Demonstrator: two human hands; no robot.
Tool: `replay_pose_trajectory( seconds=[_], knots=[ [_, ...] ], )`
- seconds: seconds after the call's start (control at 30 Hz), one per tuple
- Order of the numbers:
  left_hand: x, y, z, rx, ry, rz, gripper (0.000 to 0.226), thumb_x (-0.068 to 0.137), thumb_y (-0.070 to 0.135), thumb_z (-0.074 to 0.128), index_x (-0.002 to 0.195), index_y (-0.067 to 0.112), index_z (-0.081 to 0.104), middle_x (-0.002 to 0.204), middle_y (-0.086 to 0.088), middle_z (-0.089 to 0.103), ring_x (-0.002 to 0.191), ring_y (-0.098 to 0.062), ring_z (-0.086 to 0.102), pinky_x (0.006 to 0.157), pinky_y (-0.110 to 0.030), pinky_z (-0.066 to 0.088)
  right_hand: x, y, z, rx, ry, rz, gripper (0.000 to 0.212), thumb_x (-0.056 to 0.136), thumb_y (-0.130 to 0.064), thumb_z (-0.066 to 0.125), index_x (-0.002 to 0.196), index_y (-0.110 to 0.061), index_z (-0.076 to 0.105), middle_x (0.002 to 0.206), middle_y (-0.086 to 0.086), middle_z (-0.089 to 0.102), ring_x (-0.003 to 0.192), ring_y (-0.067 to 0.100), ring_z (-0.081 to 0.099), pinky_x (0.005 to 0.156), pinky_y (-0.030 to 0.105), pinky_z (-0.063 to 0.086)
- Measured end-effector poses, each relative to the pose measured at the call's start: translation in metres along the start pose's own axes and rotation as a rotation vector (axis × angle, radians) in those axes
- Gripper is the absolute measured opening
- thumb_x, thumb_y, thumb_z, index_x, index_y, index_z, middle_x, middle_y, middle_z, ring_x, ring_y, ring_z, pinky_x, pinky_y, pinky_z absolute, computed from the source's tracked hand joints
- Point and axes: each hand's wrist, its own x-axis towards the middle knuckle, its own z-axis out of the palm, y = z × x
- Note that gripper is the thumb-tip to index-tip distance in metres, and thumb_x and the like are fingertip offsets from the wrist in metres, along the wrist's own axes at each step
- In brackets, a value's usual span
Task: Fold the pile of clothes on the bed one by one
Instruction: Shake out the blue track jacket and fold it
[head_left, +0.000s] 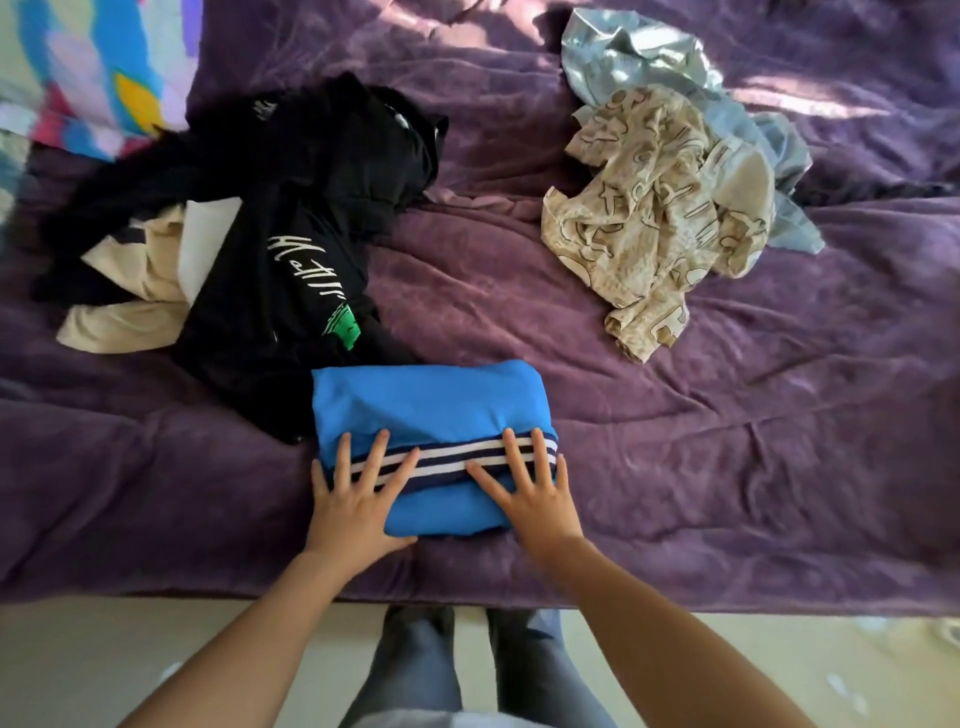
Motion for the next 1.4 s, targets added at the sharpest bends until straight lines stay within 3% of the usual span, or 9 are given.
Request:
replay_pose_trajectory(
  seconds=[0.2,0.37,0.5,0.6,0.67,0.87,1.1,1.23,1.4],
  knots=[
    [0.011,0.013,-0.005,-0.024,0.072,-0.043,0.123,0.030,0.052,0.088,0.137,0.026,0.034,0.140,-0.018,0.034,0.122,-0.049,0.033,0.081,-0.072,0.038,0.004,0.024,-0.030,-0.090,0.126,-0.071,0.111,0.024,-0.016,0.088,0.124,-0.036,0.043,0.123,0.010,0.041,0.095,0.041,0.050,0.038,0.027,0.046],
    [0.018,0.060,-0.009,-0.216,-0.009,-0.119,0.119,0.033,0.053,0.087,0.135,0.018,0.037,0.133,-0.029,0.043,0.115,-0.052,0.049,0.075,-0.068,0.044,-0.017,0.059,-0.091,-0.191,0.224,-0.195,0.082,0.023,-0.012,0.087,0.101,-0.034,0.072,0.107,0.006,0.061,0.070,0.031,0.063,0.033,0.021,0.038],
    [0.031,0.138,-0.026,-0.390,-0.070,-0.043,0.089,0.055,0.056,0.062,0.130,0.012,0.040,0.116,-0.025,0.060,0.098,-0.045,0.062,0.068,-0.052,0.053,-0.069,0.109,-0.134,-0.283,0.179,-0.214,0.070,0.020,-0.020,0.087,0.087,-0.035,0.075,0.091,0.001,0.071,0.061,0.024,0.063,0.035,0.020,0.039],
    [0.048,0.214,-0.040,-0.542,-0.030,0.084,0.110,0.026,0.031,0.092,0.122,0.007,0.043,0.091,-0.018,0.069,0.070,-0.037,0.067,0.050,-0.037,0.055,-0.114,0.157,-0.156,-0.396,0.120,-0.181,0.062,0.024,-0.028,0.087,0.084,-0.040,0.074,0.089,-0.003,0.071,0.060,0.021,0.062,0.037,0.018,0.039],
    [0.062,0.265,-0.053,-0.603,0.026,0.106,0.112,0.016,0.018,0.094,0.118,0.007,0.049,0.078,-0.015,0.068,0.058,-0.034,0.065,0.037,-0.035,0.050,-0.147,0.193,-0.170,-0.446,0.134,-0.160,0.056,0.029,-0.029,0.088,0.083,-0.041,0.074,0.091,-0.003,0.072,0.062,0.021,0.063,0.037,0.018,0.041],
    [0.096,0.408,-0.122,-0.746,0.286,0.156,0.063,0.070,0.000,0.073,0.129,0.000,0.052,0.110,-0.022,0.063,0.094,-0.044,0.061,0.070,-0.048,0.052,-0.236,0.307,-0.214,-0.588,0.225,-0.050,0.049,0.033,-0.029,0.087,0.079,-0.039,0.072,0.090,-0.003,0.071,0.064,0.022,0.061,0.037,0.017,0.040],
    [0.118,0.513,-0.156,-0.779,0.399,0.070,0.056,0.060,-0.003,0.078,0.112,-0.012,0.059,0.078,-0.030,0.063,0.061,-0.045,0.062,0.045,-0.042,0.049,-0.272,0.391,-0.244,-0.676,0.321,-0.111,0.030,0.047,-0.022,0.082,0.072,-0.036,0.071,0.086,-0.004,0.070,0.065,0.022,0.060,0.039,0.018,0.035],
    [0.143,0.523,-0.168,-0.894,0.380,-0.079,0.059,0.075,0.007,0.071,0.129,-0.001,0.049,0.107,-0.030,0.060,0.088,-0.049,0.060,0.063,-0.045,0.045,-0.249,0.424,-0.248,-0.639,0.420,-0.228,0.027,0.048,-0.013,0.082,0.066,-0.029,0.071,0.080,-0.002,0.068,0.062,0.023,0.058,0.041,0.020,0.028],
    [0.194,0.542,-0.172,-0.783,0.466,-0.078,0.062,0.060,-0.006,0.073,0.119,-0.011,0.053,0.090,-0.036,0.059,0.077,-0.053,0.059,0.059,-0.053,0.048,-0.227,0.487,-0.239,-0.648,0.504,-0.242,0.024,0.066,-0.005,0.067,0.075,-0.027,0.070,0.095,0.000,0.070,0.073,0.025,0.061,0.043,0.020,0.036]
  ],
)
